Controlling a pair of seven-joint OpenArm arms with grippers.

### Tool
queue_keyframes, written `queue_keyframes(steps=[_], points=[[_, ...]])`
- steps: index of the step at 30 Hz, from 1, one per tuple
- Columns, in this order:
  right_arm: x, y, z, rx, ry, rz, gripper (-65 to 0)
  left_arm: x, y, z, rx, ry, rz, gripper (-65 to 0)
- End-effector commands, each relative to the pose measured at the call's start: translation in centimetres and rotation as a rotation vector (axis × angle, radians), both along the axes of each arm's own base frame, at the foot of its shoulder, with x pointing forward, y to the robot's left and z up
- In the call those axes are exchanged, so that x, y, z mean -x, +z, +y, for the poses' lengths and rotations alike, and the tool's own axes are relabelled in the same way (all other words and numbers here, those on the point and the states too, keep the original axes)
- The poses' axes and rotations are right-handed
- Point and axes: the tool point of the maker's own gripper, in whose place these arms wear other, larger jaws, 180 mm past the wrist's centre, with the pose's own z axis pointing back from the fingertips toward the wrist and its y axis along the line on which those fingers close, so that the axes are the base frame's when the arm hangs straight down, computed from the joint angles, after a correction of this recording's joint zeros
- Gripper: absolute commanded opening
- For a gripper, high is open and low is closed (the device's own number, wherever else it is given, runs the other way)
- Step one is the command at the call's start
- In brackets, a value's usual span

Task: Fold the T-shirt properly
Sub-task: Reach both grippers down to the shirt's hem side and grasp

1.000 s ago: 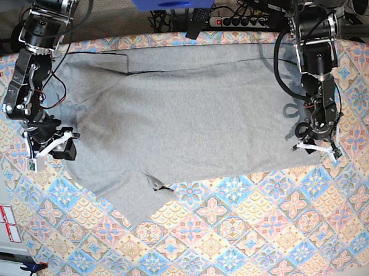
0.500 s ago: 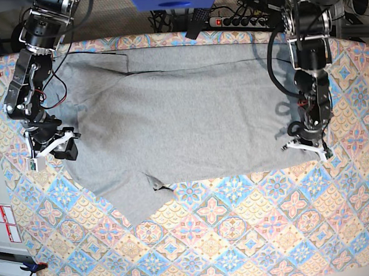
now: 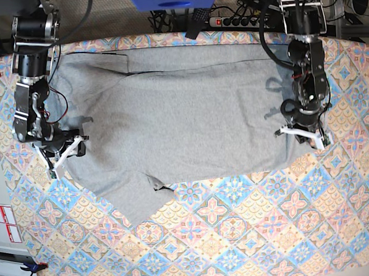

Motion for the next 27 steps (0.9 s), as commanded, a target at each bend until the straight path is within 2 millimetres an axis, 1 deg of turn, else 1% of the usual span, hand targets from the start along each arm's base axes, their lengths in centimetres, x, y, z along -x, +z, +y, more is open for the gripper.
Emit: queue_keyframes(steps=[1,5,7,9,10,12,16,19,22,25,27], points=[[-3.0,3.1,-1.2,0.031,-0.004,-0.100,-43.1,-1.2,2.9,0.4,-0.035,-0.008,-0.090,-65.0],[-3.9,3.2,-2.8,0.124,0.001,-0.075,-43.0,-0.3,5.1,-0.5,-0.050,-0.038,-0.140,-65.0],[-4.4,3.4,-3.0,0.145,0.005,-0.084,-42.8,0.4,5.4,-0.8,-0.054,-0.047,-0.147,-65.0],[-5.1,3.6,-2.4,0.162,0.036,-0.092,-42.8,0.9,5.9,-1.0,-0.059,-0.054,-0.156,-65.0],[-5.5,3.5,-1.7,0.174,0.064,-0.091,-42.8,1.2,6.2,-0.8,-0.062,-0.050,-0.161,-65.0],[-5.5,2.7,-1.1,0.199,0.103,-0.069,-42.7,1.9,6.5,-0.5,-0.064,-0.039,-0.167,-65.0],[-5.1,1.0,-1.2,0.265,0.158,-0.039,-42.7,3.0,7.0,-0.8,-0.071,-0.049,-0.170,-65.0],[-4.9,0.1,-1.4,0.256,0.153,-0.042,-42.6,3.8,7.6,-1.3,-0.076,-0.062,-0.177,-65.0],[-5.5,0.1,-1.5,0.245,0.145,-0.055,-39.4,4.4,8.0,-1.6,-0.079,-0.071,-0.182,-65.0],[-5.2,-0.6,-1.8,0.230,0.130,-0.040,-34.3,4.7,7.9,-1.5,-0.080,-0.071,-0.176,-65.0],[-5.1,-0.9,-1.9,0.222,0.123,-0.044,-32.5,4.8,7.8,-1.5,-0.080,-0.071,-0.175,-65.0]])
